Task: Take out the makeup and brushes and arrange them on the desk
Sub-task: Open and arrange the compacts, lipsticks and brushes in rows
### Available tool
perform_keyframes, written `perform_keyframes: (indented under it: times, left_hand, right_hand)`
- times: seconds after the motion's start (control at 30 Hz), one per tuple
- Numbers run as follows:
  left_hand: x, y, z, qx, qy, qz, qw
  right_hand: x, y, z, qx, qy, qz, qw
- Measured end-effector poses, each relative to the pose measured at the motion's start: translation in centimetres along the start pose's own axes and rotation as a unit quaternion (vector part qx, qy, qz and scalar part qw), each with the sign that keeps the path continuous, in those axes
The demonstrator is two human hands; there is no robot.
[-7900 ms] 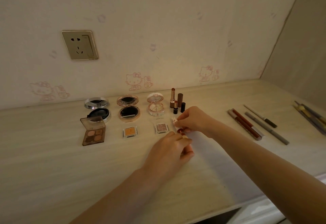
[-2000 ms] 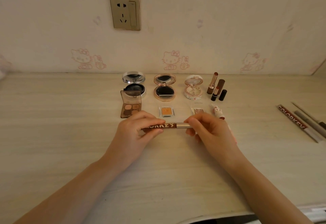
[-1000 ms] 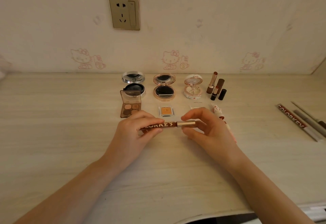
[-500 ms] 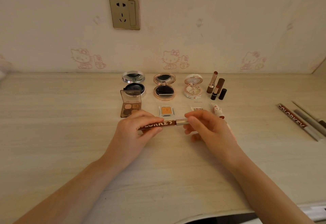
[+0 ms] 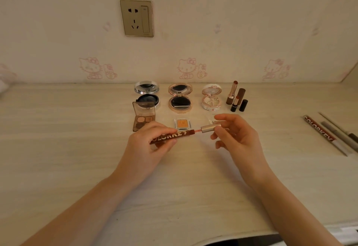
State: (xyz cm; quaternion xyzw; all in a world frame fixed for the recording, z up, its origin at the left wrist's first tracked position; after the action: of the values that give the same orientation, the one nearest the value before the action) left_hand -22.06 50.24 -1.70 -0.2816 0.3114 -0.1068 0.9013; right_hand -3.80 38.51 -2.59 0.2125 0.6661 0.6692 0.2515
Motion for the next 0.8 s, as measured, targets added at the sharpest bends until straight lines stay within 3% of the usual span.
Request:
perform_keyframes:
  times: [0.27,0.47,0.8]
  left_hand:
    - [0.8,-1.0,0.2,0.038,0.043,0.014,0.998]
    - [3.3,-3.0,0.4,0.034,0.139,-0.007,0.990]
    - [10.8,-9.7,1.9,0.178,0.207,0.073,0.959]
  right_hand:
    - [-1.4,1.7,-0.1,-0.025,-0.052,0.015,0.998]
    - [-4.8,4.1,0.6,-0.022,-0.088,-0.026,0.996]
    - [-9.8,4.4,2.4,0.072,-0.086,-0.038,0.993]
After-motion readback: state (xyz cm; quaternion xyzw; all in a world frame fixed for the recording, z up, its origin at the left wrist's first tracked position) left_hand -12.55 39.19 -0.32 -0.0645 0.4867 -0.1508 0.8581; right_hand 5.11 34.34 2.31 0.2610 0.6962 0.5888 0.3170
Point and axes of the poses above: each hand's wrist, its own z-axis towards the middle knuckle, its own x-axis out of the palm, y = z × x, the point moved 6 cm from there along z, towards the middle knuckle, and after that the axes turned 12 degrees about x, right-handed, at the moved point
